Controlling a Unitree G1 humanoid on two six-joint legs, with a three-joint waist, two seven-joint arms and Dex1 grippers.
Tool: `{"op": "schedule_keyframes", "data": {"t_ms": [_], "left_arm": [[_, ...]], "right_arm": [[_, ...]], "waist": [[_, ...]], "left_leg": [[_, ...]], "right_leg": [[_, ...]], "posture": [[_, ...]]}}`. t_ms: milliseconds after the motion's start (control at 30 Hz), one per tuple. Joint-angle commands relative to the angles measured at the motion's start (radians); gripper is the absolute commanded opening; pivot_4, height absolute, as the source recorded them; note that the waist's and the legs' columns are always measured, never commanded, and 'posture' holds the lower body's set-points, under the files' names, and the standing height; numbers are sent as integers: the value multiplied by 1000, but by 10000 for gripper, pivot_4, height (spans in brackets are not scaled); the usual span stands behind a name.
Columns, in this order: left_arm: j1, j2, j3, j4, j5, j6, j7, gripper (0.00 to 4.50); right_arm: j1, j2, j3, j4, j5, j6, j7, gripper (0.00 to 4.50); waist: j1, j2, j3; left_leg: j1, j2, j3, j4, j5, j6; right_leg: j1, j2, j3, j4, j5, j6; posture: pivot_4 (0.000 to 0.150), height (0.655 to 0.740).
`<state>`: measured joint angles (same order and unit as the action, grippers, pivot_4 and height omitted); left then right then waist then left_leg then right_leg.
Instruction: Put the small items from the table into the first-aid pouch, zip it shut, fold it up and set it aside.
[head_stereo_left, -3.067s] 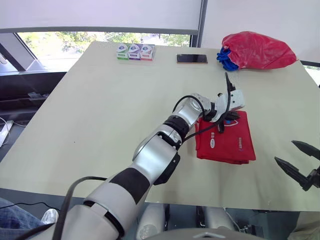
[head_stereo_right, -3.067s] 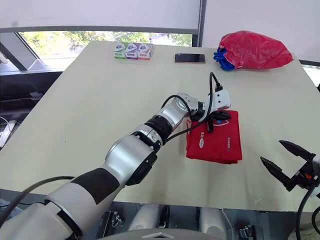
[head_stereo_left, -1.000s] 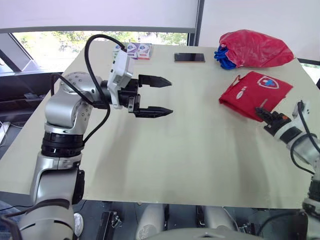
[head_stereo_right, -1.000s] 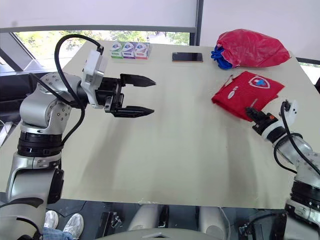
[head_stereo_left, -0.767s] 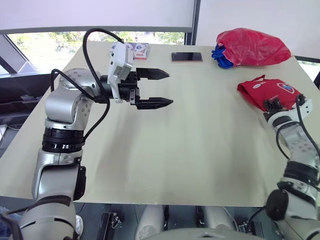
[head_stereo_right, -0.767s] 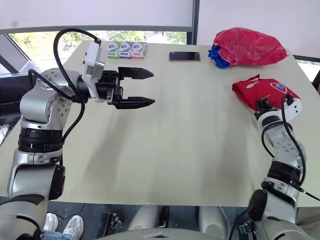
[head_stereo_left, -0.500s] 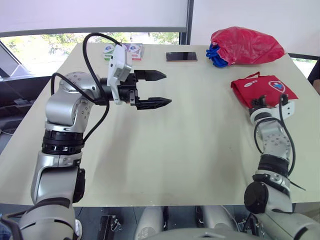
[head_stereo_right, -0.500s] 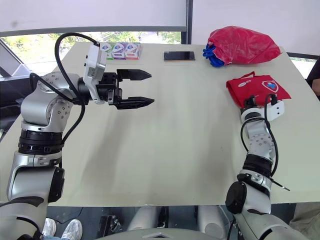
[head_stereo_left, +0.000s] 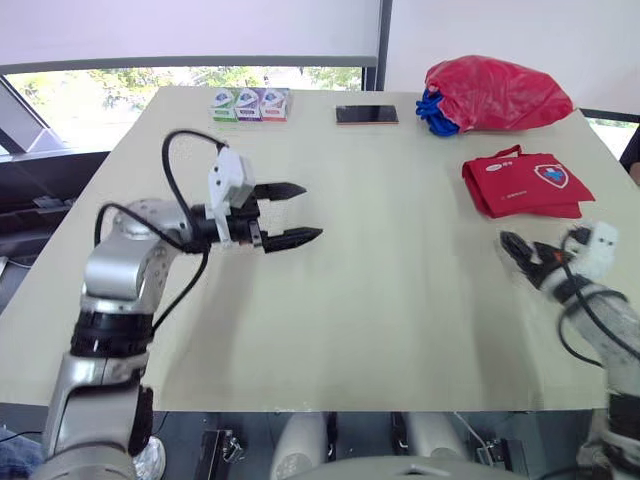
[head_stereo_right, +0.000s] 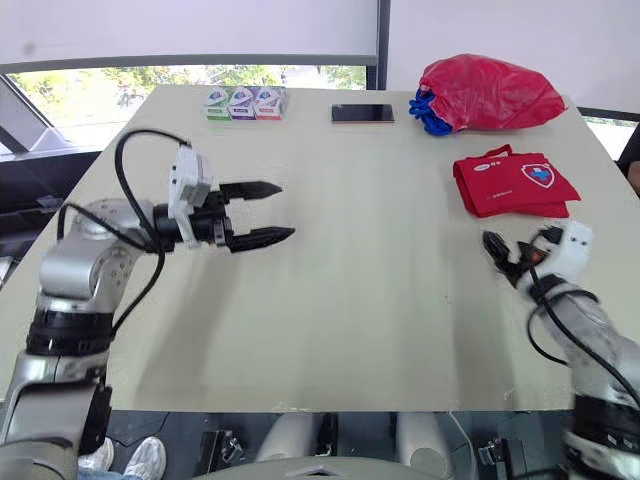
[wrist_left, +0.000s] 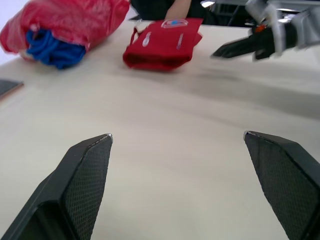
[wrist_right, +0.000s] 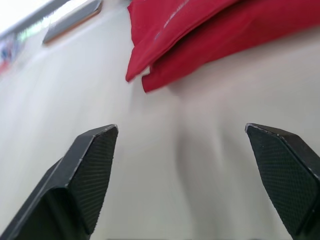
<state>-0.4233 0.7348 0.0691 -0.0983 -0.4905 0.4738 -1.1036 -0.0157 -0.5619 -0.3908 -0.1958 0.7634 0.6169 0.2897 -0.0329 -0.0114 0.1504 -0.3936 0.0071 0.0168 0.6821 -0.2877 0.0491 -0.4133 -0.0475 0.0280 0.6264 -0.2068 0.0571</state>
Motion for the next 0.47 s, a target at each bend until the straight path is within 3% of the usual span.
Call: {"op": "schedule_keyframes", "data": {"t_ms": [33,200,467], "left_arm": [[111,4,65,-57,1,-3,63,45000],[282,-8,109,-73,20,-88,103,45000],[406,-7,161,-133,10,-114,147,45000]], "right_arm": [[144,-112,-30,-47,-121,-204,274,44614],[290,-168,-86,-26,-143,-447,608,44614],[339,-125,-130,72,-104,-639,874,44614]], "waist": [[0,-1,0],[1,-3,1],[22,-4,1]], "left_leg": [[1,0,0,0,0,0],[5,3,3,1,0,0],[9,3,5,0,0,0]], "right_leg": [[1,0,0,0,0,0],[3,1,0,0,-4,1],[6,0,1,0,-3,-4]], "posture": [[1500,7400],[1500,7400],[1500,7400]]}}
